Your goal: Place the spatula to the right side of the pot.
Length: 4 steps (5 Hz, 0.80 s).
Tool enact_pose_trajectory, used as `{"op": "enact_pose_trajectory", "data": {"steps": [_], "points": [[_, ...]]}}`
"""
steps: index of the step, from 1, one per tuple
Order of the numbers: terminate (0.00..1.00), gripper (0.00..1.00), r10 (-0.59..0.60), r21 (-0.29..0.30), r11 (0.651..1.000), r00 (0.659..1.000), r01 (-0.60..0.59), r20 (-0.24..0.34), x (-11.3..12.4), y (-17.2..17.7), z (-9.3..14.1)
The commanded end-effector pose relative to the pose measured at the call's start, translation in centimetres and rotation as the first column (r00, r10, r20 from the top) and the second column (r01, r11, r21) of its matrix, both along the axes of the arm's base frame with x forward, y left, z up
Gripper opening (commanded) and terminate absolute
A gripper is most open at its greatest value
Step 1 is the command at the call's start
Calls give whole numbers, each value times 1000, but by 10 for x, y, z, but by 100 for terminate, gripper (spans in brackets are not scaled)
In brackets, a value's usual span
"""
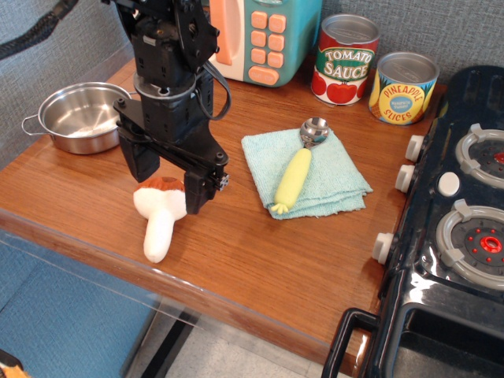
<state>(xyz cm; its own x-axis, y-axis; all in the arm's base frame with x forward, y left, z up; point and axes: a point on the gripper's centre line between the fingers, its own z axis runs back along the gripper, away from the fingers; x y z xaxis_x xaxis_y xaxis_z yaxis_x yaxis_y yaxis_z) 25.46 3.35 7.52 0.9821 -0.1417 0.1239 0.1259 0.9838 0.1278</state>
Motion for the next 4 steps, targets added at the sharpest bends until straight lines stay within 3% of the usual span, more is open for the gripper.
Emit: {"op": "enact_pose_trajectory", "data": {"steps": [1, 2, 3, 4], "points": [[0, 100, 0, 0, 1000, 1000, 0, 0, 0, 0, 0], [0, 100, -31, -26, 999, 999, 31, 16, 13, -18, 1], [0, 100, -53, -57, 997, 998, 55, 28, 46, -47, 6], [0, 100, -2, -87, 996, 999, 6, 43, 70, -59, 6]]}}
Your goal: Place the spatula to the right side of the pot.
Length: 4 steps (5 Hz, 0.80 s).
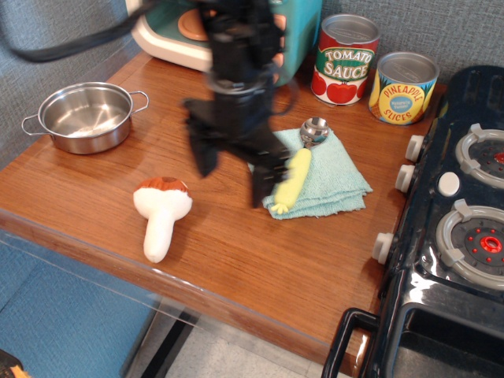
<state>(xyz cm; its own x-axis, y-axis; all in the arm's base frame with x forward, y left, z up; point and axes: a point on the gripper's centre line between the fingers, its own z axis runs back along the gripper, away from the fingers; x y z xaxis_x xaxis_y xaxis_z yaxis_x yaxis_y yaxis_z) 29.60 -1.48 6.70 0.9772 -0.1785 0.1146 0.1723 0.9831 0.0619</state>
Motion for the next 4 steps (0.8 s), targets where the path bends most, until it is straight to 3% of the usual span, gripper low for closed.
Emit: {"op": "enact_pose_trajectory", "data": {"steps": [1, 4], "points": [[0, 100, 87, -42, 996, 995, -84, 58, 47, -16, 6], [0, 100, 111, -23, 994, 992, -110, 62, 52, -26, -15]]}}
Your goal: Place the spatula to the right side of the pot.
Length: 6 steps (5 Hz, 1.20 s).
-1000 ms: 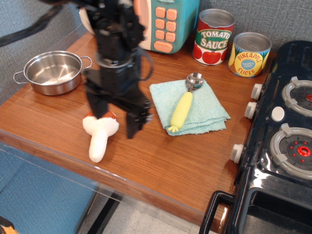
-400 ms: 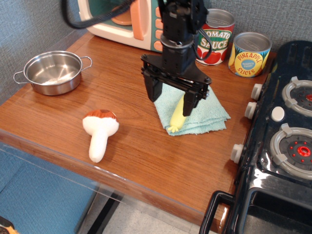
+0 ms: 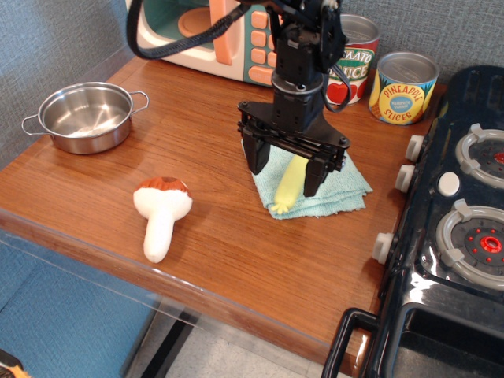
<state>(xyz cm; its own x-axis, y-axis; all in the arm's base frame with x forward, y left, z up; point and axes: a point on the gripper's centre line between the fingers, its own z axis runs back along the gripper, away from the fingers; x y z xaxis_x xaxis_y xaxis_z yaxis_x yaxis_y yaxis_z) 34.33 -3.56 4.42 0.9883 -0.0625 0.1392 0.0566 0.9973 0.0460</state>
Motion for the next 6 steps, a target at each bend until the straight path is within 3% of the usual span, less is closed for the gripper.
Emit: {"op": "enact_pose_trajectory", "data": {"steps": [1, 6], "points": [[0, 100, 5, 14, 1000, 999, -5, 41, 3, -6, 2], [0, 100, 0, 42, 999, 1000, -1, 12, 2, -5, -8]]}}
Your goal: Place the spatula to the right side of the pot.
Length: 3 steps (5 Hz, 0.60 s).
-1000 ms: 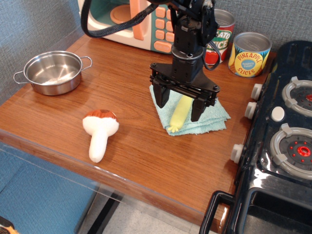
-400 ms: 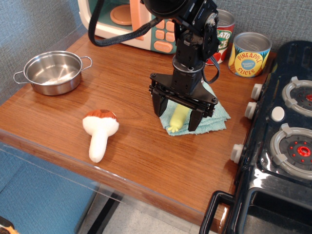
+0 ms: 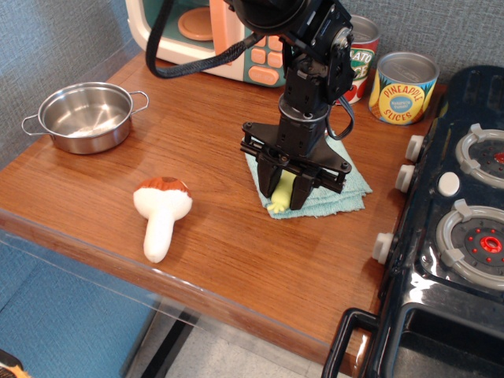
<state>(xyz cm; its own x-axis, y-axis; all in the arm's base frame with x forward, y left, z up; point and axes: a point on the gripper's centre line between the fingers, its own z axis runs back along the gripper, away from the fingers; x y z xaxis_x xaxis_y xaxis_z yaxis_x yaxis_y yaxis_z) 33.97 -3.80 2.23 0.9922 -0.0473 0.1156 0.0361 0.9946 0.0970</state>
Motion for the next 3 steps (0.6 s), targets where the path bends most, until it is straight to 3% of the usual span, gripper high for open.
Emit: {"op": "enact_pose_trajectory", "data": {"steps": [1, 2, 3], "points": [[0, 0, -34, -28, 999, 997, 36, 76, 4, 0, 35], [0, 0, -31, -64, 997, 988, 41, 149, -3, 16, 66], [0, 0, -10, -100, 995, 988, 26, 156, -12, 41, 77]]}}
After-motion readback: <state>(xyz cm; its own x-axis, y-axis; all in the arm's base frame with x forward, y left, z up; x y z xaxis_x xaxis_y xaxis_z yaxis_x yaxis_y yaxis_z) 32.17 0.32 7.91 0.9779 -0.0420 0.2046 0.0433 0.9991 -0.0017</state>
